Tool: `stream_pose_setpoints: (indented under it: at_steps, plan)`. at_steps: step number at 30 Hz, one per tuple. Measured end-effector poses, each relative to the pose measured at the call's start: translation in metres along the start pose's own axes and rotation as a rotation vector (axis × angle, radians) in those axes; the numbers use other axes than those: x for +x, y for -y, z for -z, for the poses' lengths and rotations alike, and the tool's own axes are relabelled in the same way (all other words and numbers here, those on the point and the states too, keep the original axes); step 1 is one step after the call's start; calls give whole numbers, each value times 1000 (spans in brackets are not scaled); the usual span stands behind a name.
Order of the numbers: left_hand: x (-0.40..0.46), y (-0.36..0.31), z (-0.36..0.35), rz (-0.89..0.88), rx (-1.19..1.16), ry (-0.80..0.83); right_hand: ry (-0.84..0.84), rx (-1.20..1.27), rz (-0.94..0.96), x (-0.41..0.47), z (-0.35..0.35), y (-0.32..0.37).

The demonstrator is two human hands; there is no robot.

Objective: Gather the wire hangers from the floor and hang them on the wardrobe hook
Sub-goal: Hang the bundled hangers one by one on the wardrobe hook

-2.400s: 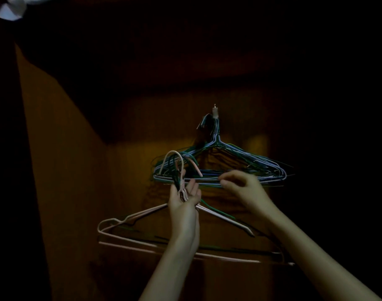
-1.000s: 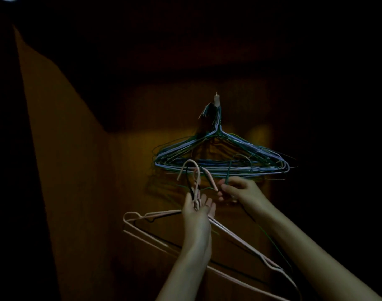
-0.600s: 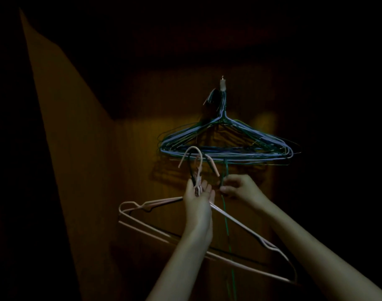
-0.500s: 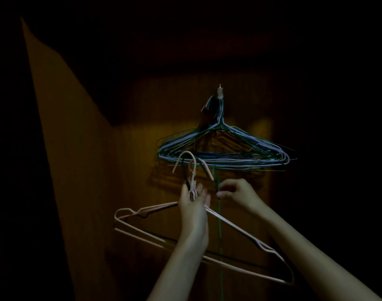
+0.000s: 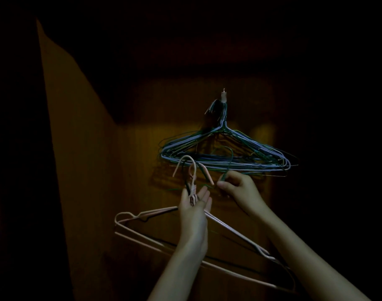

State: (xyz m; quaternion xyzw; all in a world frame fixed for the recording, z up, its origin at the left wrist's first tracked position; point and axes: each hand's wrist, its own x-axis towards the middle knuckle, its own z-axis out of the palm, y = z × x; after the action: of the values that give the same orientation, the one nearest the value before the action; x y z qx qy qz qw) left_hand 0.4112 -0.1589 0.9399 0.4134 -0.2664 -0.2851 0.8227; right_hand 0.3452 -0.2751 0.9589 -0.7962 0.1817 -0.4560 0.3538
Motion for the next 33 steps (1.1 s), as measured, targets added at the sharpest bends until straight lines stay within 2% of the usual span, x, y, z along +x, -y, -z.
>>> stream_pose_setpoints:
  at_steps: [2, 7, 13, 17, 25, 29, 33]
  plan:
    - [0, 1, -3, -2, 11, 5, 9, 93, 1, 0, 1, 6]
    - [0, -3, -14, 40, -55, 7, 34, 53, 6, 5, 2, 13]
    - [10, -12, -22, 18, -82, -13, 4, -13, 33, 8, 17, 3]
    - [17, -18, -25, -12, -103, -1, 2, -36, -19, 5, 26, -8]
    - [29, -26, -32, -38, -100, -1, -140, -45, -12, 7, 36, -7]
    - [29, -27, -35, -79, -79, 45, -258, -191, 60, 13, 39, 2]
    - [29, -26, -32, -81, -96, 65, -281, -288, 91, 22, 45, 15]
